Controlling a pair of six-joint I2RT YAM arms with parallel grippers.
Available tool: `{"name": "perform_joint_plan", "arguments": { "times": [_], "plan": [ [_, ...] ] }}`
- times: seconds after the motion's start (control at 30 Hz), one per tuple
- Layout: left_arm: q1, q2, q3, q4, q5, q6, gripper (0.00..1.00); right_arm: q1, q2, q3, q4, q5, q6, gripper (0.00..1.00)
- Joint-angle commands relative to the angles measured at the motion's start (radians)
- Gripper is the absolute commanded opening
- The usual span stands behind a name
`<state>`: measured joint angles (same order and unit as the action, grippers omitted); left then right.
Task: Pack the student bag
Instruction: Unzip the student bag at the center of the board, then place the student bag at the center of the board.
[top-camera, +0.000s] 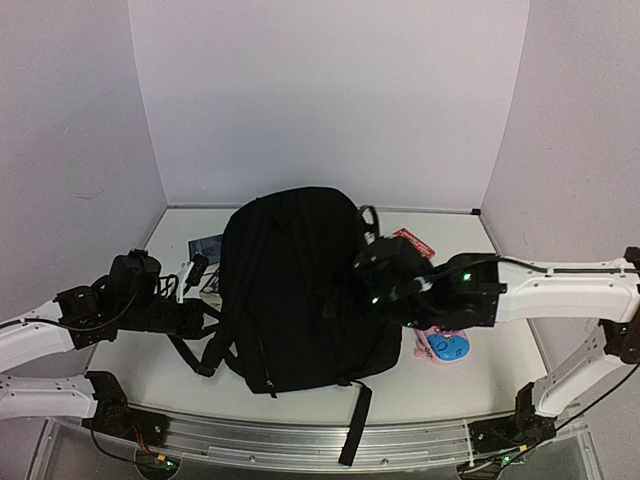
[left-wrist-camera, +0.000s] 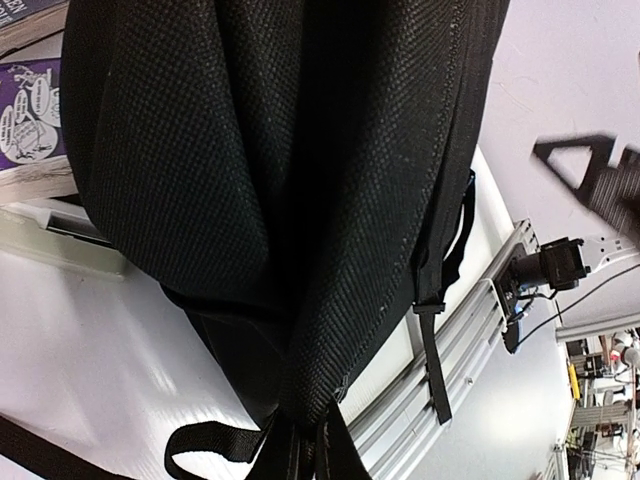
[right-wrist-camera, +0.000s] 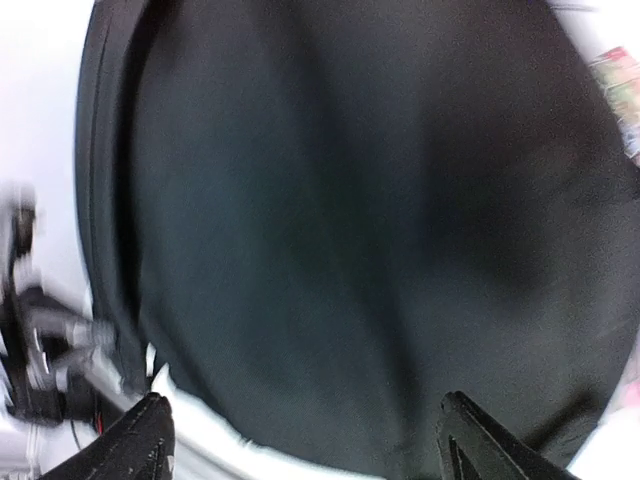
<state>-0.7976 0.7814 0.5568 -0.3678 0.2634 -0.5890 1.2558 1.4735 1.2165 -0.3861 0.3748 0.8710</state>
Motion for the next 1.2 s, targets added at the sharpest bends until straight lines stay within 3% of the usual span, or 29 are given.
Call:
{"name": "perform_joint_plan", "arguments": {
  "times": [0.0,0.17,0.3,0.7,1.0,1.17],
  "plan": [
    [0.003,0.008,0.024,-0.01,-0.07,-0.038,0.0,-0.168,-0.182,-0.083,-0.06,0.067,-0.039,0.89],
    [0.003,0.01,0.019,0.006,-0.062,-0.048,0.0,-0.346,-0.327,-0.219,-0.044,0.008,-0.014,0.89],
    [0.004,0.02,0.028,0.005,-0.058,-0.039,0.0,-0.47,-0.37,-0.355,0.065,-0.134,0.014,0.84],
    [0.004,0.036,0.061,-0.005,-0.091,-0.035,0.01,-0.545,-0.17,-0.524,0.388,-0.383,0.096,0.62],
    [0.004,0.03,0.102,-0.038,-0.111,-0.024,0.24,-0.545,-0.009,-0.533,0.5,-0.348,0.155,0.55],
    [0.005,0.02,0.094,-0.051,-0.14,-0.028,0.41,-0.546,0.036,-0.536,0.519,-0.312,0.191,0.54]
  ]
}}
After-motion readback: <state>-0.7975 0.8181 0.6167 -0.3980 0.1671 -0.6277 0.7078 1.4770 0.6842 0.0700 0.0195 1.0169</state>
